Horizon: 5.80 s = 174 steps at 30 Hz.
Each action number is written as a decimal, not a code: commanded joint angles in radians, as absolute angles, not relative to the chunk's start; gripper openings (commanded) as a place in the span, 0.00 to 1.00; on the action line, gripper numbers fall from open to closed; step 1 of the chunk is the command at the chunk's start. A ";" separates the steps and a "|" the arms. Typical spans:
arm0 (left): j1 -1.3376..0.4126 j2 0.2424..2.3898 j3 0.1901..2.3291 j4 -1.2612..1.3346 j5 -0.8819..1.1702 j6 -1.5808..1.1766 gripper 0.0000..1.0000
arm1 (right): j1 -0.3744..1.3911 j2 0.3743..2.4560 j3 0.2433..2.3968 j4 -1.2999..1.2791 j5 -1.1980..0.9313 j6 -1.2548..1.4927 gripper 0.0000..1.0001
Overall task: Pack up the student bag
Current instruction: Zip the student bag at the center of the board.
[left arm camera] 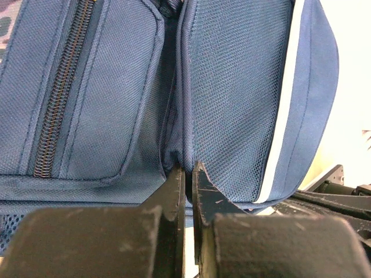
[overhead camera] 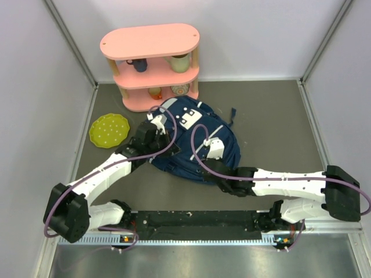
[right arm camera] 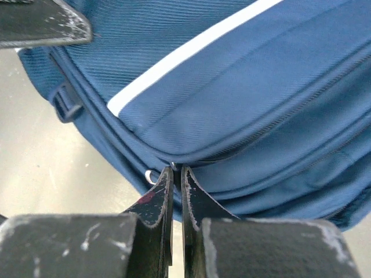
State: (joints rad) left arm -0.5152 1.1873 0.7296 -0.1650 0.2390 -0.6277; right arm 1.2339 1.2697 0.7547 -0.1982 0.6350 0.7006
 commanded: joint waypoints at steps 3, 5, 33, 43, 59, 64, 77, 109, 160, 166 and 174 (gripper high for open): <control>-0.407 1.187 0.770 -0.233 0.179 -0.488 0.00 | 1.157 1.194 0.690 -0.315 0.781 0.578 0.00; -0.382 1.190 0.773 -0.241 0.189 -0.477 0.00 | 1.138 1.171 0.681 -0.305 0.782 0.565 0.00; -0.571 0.793 0.479 -0.109 0.097 -1.205 0.92 | 1.123 1.169 0.634 -0.052 0.563 0.522 0.00; -0.666 0.867 0.431 -0.008 0.009 -1.439 0.85 | 1.123 1.140 0.617 -0.052 0.568 0.531 0.00; -0.701 1.077 0.466 0.173 -0.025 -1.450 0.47 | 1.123 1.140 0.611 -0.052 0.563 0.532 0.00; -0.700 1.106 0.475 0.138 -0.028 -1.401 0.13 | 1.123 1.143 0.611 -0.052 0.571 0.532 0.00; -0.498 0.990 0.457 -0.121 0.110 -1.028 0.00 | 1.092 1.147 0.588 -0.038 0.630 0.459 0.00; -0.310 1.092 0.603 -0.250 0.483 -0.677 0.00 | 1.068 1.184 0.592 0.173 0.190 0.112 0.52; -0.293 1.049 0.607 -0.262 0.492 -0.641 0.00 | 0.987 1.348 0.612 0.167 0.307 0.158 0.00; -0.253 1.046 0.641 -0.318 0.500 -0.583 0.00 | 0.925 1.289 0.581 0.130 0.288 0.155 0.00; -0.198 1.084 0.715 -0.422 0.520 -0.433 0.00 | 0.871 1.275 0.578 0.087 0.293 0.163 0.00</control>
